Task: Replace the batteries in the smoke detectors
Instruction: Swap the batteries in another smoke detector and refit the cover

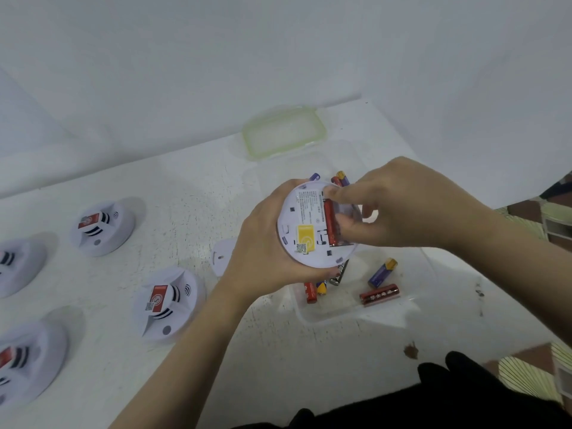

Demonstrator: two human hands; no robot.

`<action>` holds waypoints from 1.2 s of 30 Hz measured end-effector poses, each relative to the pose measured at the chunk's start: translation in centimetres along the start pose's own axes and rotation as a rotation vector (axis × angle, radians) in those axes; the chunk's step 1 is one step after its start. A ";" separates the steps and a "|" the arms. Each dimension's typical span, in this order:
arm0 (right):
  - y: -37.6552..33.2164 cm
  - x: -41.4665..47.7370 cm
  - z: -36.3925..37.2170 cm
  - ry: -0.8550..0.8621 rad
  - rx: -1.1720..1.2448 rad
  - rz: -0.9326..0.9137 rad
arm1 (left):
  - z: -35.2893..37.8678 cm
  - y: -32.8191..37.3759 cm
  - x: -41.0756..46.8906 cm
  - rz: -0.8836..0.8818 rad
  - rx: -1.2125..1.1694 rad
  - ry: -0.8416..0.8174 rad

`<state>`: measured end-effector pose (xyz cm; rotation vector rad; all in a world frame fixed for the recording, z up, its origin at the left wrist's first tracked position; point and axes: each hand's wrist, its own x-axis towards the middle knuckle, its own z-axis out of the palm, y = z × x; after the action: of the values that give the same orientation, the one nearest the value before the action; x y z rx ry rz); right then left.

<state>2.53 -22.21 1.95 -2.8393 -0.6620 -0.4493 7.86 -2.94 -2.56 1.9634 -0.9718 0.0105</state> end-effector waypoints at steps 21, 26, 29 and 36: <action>0.0 0.2 0.7 -0.067 -0.059 -0.057 | -0.6 0.0 0.5 0.061 -0.002 0.036; -0.1 0.3 0.6 -0.067 0.005 -0.031 | -0.3 -0.4 0.5 0.043 -0.055 0.050; -0.2 0.3 0.6 -0.065 0.006 -0.033 | -0.3 -0.8 0.5 0.041 -0.117 0.057; -0.8 -0.2 0.6 -0.122 0.003 -0.011 | -0.5 -1.3 0.4 0.038 -0.160 0.065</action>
<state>2.15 -21.48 1.36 -2.8797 -0.6992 -0.2775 9.16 -2.52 -3.10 1.7880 -0.9380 0.0176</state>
